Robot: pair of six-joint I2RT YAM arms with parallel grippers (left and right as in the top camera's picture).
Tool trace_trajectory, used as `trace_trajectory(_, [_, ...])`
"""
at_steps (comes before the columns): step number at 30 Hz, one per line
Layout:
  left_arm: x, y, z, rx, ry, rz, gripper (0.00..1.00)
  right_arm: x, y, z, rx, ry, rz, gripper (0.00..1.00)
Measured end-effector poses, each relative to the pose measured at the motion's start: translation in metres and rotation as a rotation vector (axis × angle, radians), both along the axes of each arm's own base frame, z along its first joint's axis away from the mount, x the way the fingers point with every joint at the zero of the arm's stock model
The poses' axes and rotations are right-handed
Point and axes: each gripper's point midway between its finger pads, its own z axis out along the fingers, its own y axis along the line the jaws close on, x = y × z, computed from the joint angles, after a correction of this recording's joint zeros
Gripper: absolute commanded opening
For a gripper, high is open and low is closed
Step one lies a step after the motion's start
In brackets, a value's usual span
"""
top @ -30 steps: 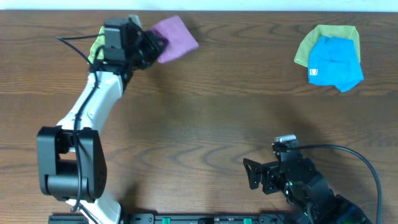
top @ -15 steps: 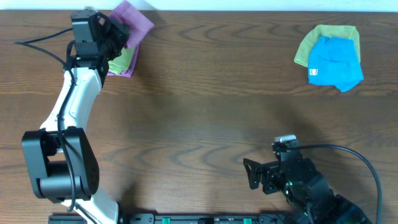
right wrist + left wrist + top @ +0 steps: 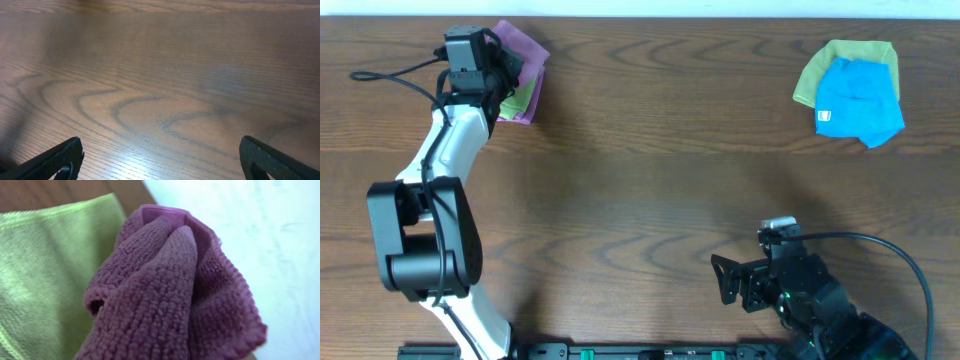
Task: Fold the cloth
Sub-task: 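Lower the purple cloth onto the green cloth stack and release it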
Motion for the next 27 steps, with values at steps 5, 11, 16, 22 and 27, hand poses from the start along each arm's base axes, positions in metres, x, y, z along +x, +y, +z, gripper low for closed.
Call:
trace_trajectory(5, [-0.002,0.001,-0.023,-0.009,0.051,0.015,0.06,0.000,0.000,0.000,0.000,0.000,0.000,0.99])
trace_trajectory(11, [-0.011,0.009,-0.035,0.017,0.116,0.056,0.07,0.000,0.000,0.000,0.000,0.000,0.000,0.99])
trace_trajectory(16, [-0.018,0.018,-0.042,0.050,0.155,0.090,0.33,0.000,0.000,0.000,0.000,0.000,0.000,0.99])
trace_trajectory(22, [-0.023,0.032,-0.046,0.068,0.177,0.120,0.75,0.000,0.000,0.000,0.000,0.000,0.000,0.99])
trace_trajectory(27, [-0.025,0.043,-0.046,0.075,0.181,0.117,0.89,0.000,0.000,0.000,0.000,0.000,0.000,0.99])
